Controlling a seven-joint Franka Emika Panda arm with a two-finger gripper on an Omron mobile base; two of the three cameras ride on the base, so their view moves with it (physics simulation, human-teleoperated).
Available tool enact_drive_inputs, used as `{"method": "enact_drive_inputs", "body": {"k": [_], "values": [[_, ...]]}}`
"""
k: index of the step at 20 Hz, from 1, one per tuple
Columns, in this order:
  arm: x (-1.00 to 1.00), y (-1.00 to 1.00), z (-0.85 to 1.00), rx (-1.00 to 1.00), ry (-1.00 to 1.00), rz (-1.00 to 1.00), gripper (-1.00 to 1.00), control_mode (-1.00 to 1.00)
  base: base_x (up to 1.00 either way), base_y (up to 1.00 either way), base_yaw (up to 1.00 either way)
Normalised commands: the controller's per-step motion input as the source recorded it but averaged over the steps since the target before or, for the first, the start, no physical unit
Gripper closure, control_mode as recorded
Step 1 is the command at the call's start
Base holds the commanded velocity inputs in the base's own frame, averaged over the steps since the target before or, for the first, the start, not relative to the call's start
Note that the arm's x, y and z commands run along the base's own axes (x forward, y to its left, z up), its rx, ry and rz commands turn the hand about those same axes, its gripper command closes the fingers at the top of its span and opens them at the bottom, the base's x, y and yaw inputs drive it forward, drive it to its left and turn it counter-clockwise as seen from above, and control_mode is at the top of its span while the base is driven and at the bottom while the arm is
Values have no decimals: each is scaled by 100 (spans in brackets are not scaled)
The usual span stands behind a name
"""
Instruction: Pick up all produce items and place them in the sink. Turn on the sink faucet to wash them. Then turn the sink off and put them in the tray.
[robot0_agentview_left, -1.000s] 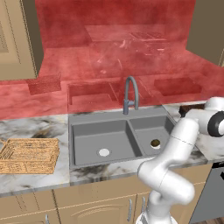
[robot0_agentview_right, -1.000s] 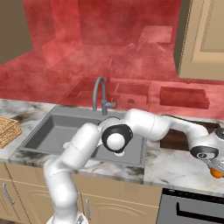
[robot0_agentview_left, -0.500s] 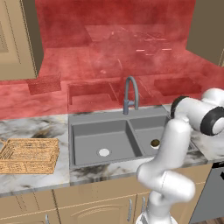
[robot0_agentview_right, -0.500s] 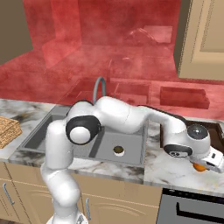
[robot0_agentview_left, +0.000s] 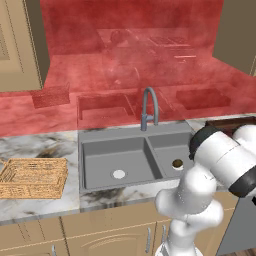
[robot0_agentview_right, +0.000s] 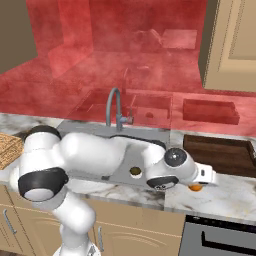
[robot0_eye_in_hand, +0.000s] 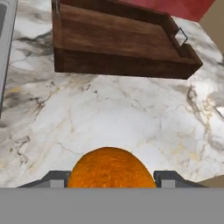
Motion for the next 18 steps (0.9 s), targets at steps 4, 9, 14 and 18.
{"method": "enact_drive_inputs", "body": {"k": [4, 9, 14, 18], "values": [[20, 100, 79, -1, 13, 22, 100, -100, 0, 0, 0], [57, 79, 52, 7, 10, 12, 100, -100, 0, 0, 0], [90, 52, -5, 16, 15, 11, 100, -100, 0, 0, 0], [100, 14, -23, 23, 10, 8, 100, -100, 0, 0, 0]]}}
